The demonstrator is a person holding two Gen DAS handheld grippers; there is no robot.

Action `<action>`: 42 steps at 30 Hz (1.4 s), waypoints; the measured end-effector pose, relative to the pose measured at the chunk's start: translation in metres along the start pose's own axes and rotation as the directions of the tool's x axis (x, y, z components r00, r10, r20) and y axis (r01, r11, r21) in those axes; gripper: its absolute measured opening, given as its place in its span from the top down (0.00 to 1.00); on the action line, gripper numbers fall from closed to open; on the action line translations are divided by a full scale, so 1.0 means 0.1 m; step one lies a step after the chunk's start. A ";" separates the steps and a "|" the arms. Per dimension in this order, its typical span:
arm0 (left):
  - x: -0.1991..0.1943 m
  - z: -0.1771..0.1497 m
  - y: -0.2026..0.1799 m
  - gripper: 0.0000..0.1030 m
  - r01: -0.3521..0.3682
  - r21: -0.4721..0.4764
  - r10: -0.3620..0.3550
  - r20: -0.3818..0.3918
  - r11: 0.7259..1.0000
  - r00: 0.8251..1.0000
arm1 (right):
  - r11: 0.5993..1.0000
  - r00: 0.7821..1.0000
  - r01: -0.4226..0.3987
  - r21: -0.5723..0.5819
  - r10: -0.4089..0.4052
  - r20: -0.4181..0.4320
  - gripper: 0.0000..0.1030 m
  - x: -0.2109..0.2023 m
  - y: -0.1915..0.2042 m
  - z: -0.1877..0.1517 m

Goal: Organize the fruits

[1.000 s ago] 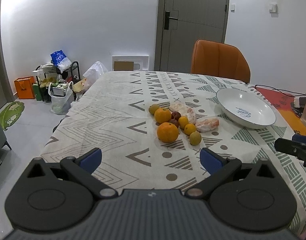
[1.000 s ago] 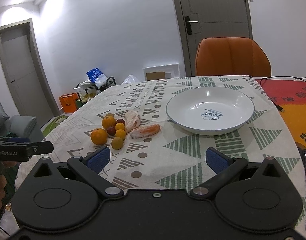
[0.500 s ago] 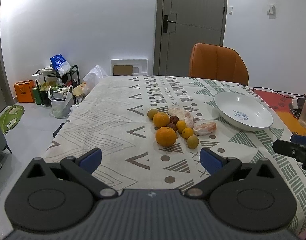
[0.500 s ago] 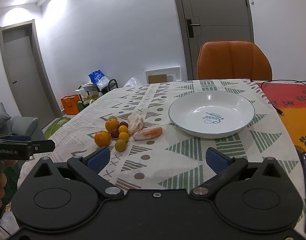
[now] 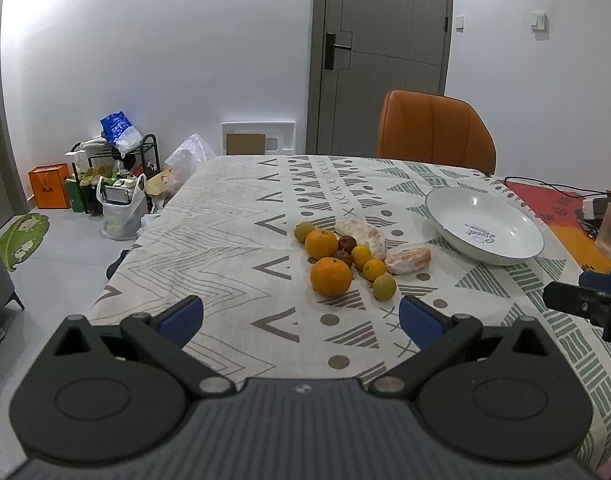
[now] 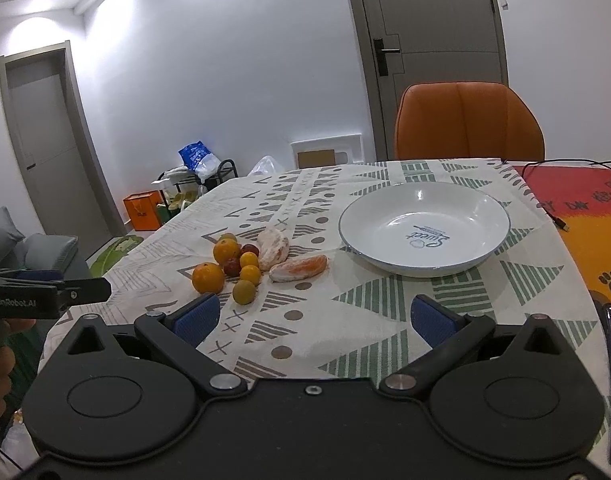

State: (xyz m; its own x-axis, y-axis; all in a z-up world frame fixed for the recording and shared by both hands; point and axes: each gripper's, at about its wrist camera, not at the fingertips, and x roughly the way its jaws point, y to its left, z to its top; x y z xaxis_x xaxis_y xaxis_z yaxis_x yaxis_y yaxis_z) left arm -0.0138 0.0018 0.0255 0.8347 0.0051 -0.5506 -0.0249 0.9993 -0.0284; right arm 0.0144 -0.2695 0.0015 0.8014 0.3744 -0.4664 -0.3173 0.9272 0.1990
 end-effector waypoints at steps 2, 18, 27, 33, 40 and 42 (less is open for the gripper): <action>0.00 0.00 0.00 0.00 -0.002 -0.002 0.002 0.000 1.000 1.000 | 1.000 1.000 -0.004 0.001 0.004 -0.003 0.00 0.01 0.00 0.00; 0.16 0.03 0.14 0.00 -0.010 -0.058 0.011 0.021 0.998 1.000 | 1.000 0.999 -0.027 0.010 0.027 -0.018 0.00 0.16 -0.02 0.05; 0.34 0.03 0.11 0.01 0.023 -0.066 -0.022 0.012 0.998 1.000 | 1.000 0.999 -0.022 -0.009 0.022 -0.044 0.00 0.30 -0.05 0.04; 0.44 0.03 0.10 0.02 0.022 -0.088 -0.021 0.011 0.996 1.000 | 0.999 0.999 -0.021 -0.027 0.020 -0.042 0.00 0.37 -0.05 0.02; 0.54 0.03 0.04 0.02 0.033 -0.071 -0.032 0.010 0.997 0.999 | 0.999 0.998 -0.047 -0.002 0.047 -0.044 0.00 0.47 -0.14 0.02; 0.57 0.03 0.03 0.02 0.039 -0.068 -0.039 0.006 0.997 0.999 | 0.999 0.998 -0.054 -0.001 0.053 -0.045 0.00 0.50 -0.15 0.02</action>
State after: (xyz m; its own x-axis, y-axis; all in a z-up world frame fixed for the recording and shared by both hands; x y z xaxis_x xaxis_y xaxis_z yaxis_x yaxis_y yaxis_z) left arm 0.0360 0.0052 -0.0035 0.8381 -0.0337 -0.5444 -0.0295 0.9938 -0.1070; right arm 0.0602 -0.2652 -0.0229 0.7594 0.4236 -0.4938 -0.3603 0.9058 0.2228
